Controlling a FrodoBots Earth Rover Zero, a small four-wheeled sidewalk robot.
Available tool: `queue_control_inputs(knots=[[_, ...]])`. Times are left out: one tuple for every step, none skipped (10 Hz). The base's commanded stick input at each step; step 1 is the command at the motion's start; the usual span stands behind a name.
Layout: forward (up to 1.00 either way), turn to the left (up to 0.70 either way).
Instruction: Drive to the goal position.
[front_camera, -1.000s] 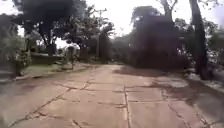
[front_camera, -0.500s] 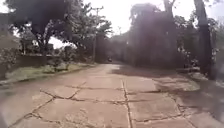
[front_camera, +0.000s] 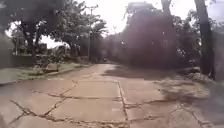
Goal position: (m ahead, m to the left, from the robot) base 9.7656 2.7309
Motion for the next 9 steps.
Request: queue_control_inputs(knots=[[1.0,0.0],[1.0,0.0],[1.0,0.0],[1.0,0.0],[1.0,0.0],[1.0,0.0],[1.0,0.0],[1.0,0.0],[1.0,0.0]])
